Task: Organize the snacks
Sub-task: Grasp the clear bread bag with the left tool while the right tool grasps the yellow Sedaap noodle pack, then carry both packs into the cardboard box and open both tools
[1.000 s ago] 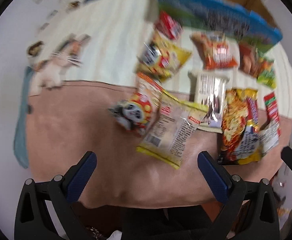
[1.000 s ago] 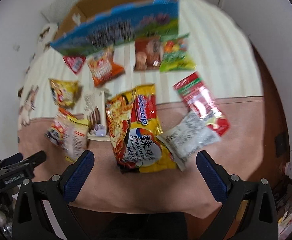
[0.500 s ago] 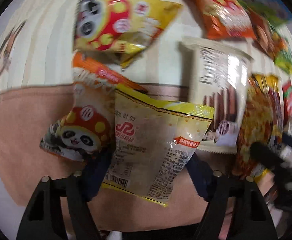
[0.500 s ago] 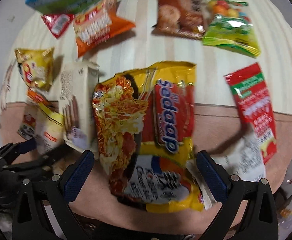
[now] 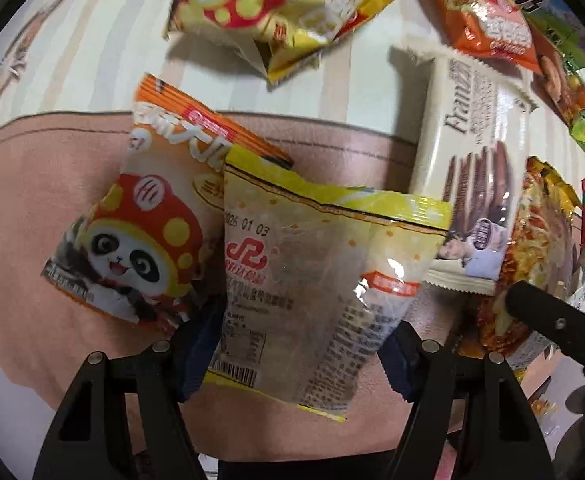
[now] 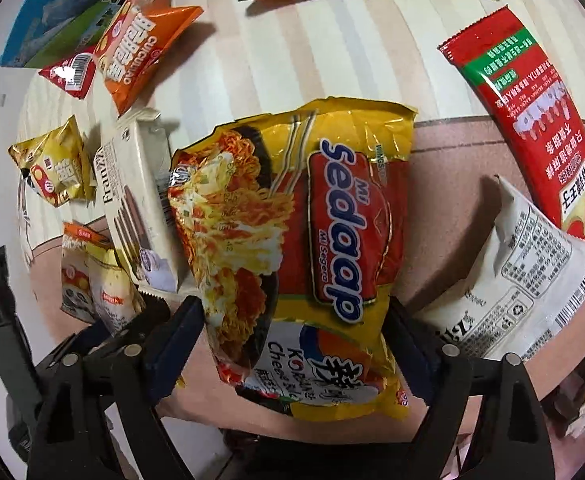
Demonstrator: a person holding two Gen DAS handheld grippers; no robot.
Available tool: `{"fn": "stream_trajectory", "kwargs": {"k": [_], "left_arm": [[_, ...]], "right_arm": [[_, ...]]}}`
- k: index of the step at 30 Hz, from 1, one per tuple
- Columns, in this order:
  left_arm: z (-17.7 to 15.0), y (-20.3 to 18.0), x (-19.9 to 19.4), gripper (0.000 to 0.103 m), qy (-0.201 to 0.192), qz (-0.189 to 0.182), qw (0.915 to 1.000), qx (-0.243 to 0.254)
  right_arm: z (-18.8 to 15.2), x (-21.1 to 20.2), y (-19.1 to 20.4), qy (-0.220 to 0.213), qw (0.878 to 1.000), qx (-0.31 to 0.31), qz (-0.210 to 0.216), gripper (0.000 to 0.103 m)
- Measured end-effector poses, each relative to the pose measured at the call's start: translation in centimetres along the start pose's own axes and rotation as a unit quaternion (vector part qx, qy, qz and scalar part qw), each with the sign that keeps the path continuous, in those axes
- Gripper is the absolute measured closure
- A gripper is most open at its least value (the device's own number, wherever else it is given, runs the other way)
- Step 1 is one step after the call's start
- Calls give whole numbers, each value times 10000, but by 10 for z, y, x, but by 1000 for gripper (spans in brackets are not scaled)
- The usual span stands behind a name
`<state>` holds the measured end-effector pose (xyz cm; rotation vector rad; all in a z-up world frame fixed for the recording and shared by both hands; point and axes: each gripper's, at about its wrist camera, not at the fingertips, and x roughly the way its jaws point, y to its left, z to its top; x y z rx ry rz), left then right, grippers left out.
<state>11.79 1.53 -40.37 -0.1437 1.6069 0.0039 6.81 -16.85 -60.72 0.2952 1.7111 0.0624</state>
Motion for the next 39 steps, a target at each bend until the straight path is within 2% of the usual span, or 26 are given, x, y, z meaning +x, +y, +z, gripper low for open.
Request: {"fn": "stream_trajectory", "kwargs": {"k": [4,9,10,12,15,20,24,28,29,32,33,39], "left_arm": [[-5,5,14,34,-62,-30,10000,-48],[-23,9,18,40,-146,7,9999,-73],[-26,10,17,42,-163,33,9998,-90],[-26,16,15,45,-160,103,9998,-78],[-36,25,14,45,-81,8,9999,-140],[-48,34,44,43,-23,-10,10000,-48],[-48,41,62,43,13,-8,10000,35],[-48,44,67,45,-89,-8,10000,18],[-50,43,65,48,-134,4,9999,20],[-62,48,69,52,-212,-5,9998,28],[-67,39,73,53,-218,-25,9998,4],[-87,54,87,55,-205,-117,9997,-77]], "right_arm": [[3,18,10,-17,9991,-199,-373,4],[-8,41,34,-246,9957,-360,-822,9],[-15,45,41,-292,9954,-396,-820,14],[-26,47,47,-237,9946,-503,-880,14],[-41,47,47,-107,9937,-648,-903,14],[-41,61,49,-194,9938,-557,-942,10],[-47,74,65,-190,9908,-664,-1161,7],[-60,92,77,-274,9877,-732,-1357,7],[-63,95,81,-323,9869,-728,-1404,11],[-84,72,82,-406,9864,-707,-1424,15],[-88,71,84,-424,9867,-691,-1406,15],[-119,61,92,-519,9899,-609,-1172,15]]}}
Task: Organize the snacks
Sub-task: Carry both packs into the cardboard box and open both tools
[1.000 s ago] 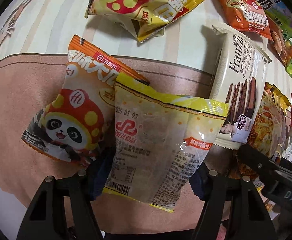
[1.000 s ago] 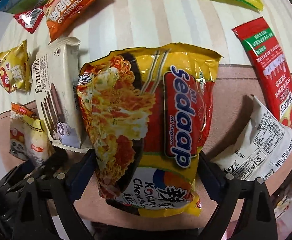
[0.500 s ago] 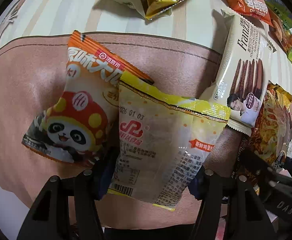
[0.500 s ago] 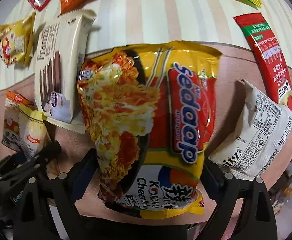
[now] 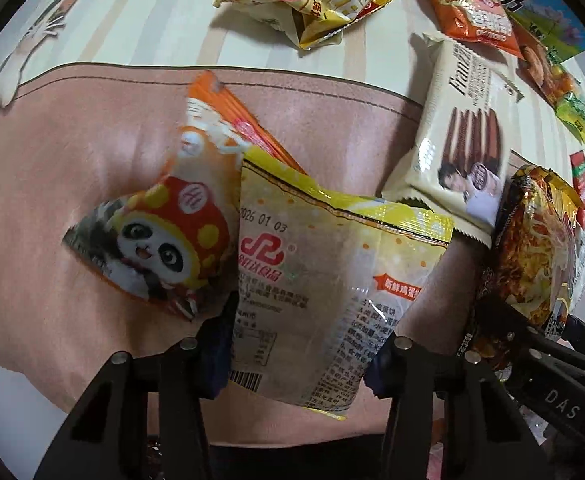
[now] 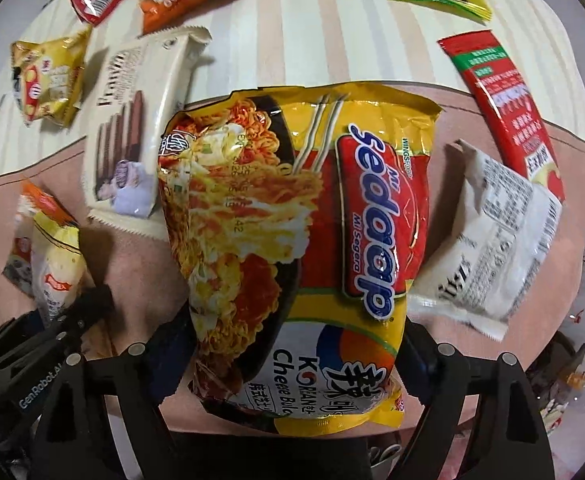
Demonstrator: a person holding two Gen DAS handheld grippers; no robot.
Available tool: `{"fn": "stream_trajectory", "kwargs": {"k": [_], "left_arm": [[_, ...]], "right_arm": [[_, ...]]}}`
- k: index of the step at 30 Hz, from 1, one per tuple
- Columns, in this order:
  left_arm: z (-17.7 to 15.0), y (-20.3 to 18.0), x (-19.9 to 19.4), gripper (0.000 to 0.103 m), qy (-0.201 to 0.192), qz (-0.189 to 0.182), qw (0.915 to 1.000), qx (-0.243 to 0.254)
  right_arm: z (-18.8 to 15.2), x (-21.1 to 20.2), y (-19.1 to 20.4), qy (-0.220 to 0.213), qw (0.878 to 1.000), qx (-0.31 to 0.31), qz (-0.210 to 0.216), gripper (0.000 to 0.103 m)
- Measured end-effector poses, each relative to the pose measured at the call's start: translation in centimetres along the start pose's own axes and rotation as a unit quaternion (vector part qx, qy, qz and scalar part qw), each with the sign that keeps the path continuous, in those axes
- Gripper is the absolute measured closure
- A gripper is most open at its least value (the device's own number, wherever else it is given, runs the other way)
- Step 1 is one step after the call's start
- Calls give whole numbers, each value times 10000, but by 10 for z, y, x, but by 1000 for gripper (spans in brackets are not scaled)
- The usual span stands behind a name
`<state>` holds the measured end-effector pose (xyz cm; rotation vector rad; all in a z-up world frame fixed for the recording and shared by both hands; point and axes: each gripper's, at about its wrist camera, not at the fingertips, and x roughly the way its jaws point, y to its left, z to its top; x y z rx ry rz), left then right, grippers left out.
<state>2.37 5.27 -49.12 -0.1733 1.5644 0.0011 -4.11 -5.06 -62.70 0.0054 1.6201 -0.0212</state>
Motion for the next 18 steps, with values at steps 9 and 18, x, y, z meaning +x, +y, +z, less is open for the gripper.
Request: {"fn": "stream_trajectory", "kwargs": {"k": [9,18], "left_arm": [[-31,12,8,55,-78,-148,9998,-89],[-16,6,-25,55,-592,-689,9955,-284]], "right_arm": [[-31,-48,4,-234,9962,5,837,15],[-13,-131,-3,-758,9814,-401,1717,15]]}}
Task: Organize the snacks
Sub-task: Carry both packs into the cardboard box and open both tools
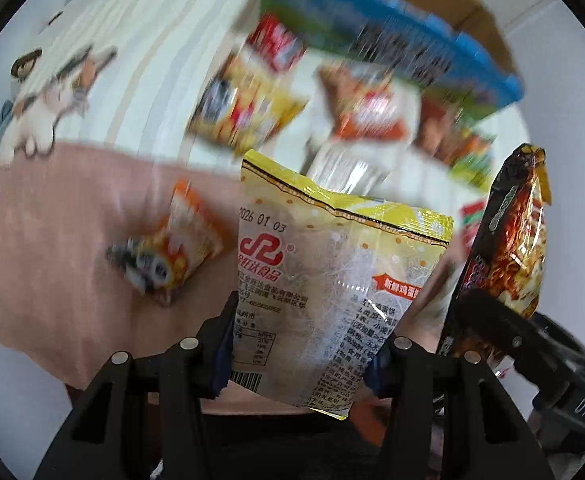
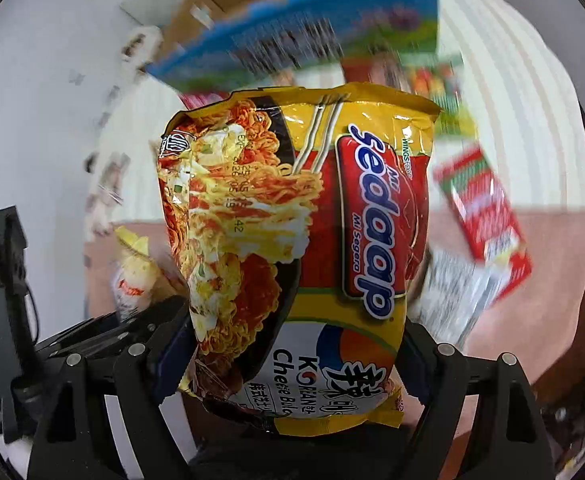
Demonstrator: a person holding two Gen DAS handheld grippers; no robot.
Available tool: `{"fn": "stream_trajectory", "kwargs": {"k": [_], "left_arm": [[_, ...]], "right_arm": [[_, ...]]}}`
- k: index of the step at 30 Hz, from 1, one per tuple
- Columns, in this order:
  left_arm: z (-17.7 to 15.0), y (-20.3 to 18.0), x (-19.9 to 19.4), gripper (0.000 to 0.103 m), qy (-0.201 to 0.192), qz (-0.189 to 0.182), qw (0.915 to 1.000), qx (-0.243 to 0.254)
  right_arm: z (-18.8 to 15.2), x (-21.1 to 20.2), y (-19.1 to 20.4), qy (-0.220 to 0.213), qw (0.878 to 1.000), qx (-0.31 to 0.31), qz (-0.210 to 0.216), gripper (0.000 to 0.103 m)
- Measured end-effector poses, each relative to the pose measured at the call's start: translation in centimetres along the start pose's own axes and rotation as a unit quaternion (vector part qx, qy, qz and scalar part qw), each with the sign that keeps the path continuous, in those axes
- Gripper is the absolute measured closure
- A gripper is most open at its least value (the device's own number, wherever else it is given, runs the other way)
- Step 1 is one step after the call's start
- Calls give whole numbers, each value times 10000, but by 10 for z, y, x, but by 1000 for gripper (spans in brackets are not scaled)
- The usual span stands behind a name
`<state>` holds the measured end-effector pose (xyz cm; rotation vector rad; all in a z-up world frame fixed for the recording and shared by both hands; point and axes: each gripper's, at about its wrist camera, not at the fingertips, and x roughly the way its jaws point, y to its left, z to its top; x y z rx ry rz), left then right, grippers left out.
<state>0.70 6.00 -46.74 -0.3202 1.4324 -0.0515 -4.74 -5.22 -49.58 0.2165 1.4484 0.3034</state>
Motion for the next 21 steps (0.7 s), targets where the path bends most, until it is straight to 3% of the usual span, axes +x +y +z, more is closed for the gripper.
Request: {"fn": "stream_trajectory", "kwargs": {"k": [1,5,11,16,21], "left_arm": [[6,-2,-3,55,-52,-61,10000,-22],[43,-3,-16,55,-335,-358,9987,-164],[135,-13,-26,55,-619,-590,9962,-166],[219,-24,-12,55,-531,-625,9966,-78],[290,-12,47,55,-70,-637,9977,-202]], "right_arm": [[24,-7,1,-42,10000,-52,46,15],[70,-52,-7,-264,9987,-224,368,15],[139,-93,-6,-629,9963,-454,381,15],[210,-79,-5,-755,9963,-407,55,15],[277,-32,-9,-501,9986,-124,-121,15]]}}
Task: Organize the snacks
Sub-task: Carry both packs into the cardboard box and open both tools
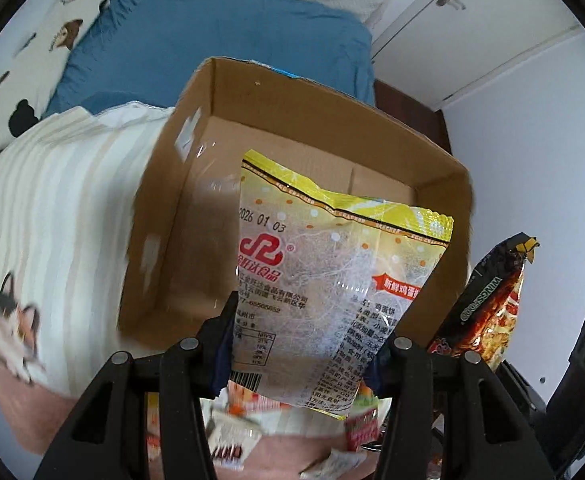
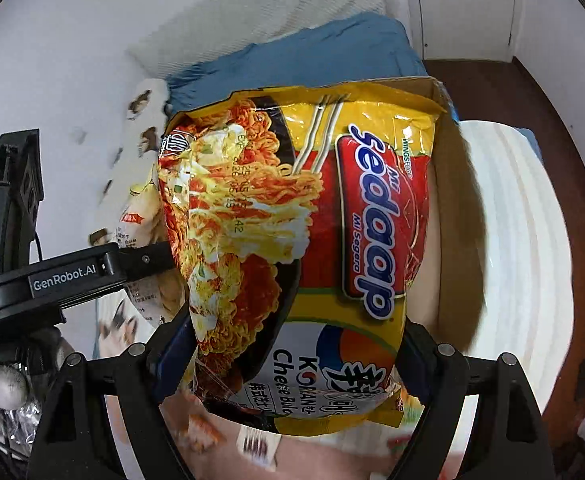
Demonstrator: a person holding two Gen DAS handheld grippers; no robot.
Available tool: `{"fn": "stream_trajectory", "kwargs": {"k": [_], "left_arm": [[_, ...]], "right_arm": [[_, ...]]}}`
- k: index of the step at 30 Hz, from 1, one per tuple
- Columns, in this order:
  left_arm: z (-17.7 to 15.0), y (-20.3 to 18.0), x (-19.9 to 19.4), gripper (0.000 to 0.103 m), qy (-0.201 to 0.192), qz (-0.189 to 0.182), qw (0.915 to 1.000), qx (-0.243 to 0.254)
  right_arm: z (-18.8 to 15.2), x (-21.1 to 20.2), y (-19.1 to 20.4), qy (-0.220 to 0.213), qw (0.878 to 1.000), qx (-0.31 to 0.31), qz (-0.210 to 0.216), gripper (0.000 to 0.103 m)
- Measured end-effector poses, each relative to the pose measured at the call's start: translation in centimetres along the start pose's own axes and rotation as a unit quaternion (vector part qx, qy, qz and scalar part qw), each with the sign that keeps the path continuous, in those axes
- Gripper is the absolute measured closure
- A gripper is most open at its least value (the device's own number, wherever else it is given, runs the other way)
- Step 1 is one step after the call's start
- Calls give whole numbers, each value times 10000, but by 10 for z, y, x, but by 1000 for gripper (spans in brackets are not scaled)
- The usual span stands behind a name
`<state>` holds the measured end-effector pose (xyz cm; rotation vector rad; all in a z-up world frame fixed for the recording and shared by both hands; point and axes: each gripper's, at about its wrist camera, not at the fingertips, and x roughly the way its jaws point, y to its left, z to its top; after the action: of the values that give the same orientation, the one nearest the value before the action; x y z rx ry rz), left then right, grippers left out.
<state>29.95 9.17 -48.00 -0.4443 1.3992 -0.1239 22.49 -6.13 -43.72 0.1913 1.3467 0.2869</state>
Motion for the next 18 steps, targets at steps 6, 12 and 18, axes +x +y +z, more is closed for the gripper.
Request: {"fn": "stream_trajectory", "kwargs": {"k": [6,12,18], "left_arm": [[67,0,58,55,521,74,9985,-116],[91,18,112,55,919,322,9952,-109],[83,37,142,50,996,509,9937,69]], "right_arm": [[59,72,-4,523,9982,217,-208,15],[86,133,-7,947,9942,275,-422,15],[106,175,-3,1255,9905,235,-509,14]]}}
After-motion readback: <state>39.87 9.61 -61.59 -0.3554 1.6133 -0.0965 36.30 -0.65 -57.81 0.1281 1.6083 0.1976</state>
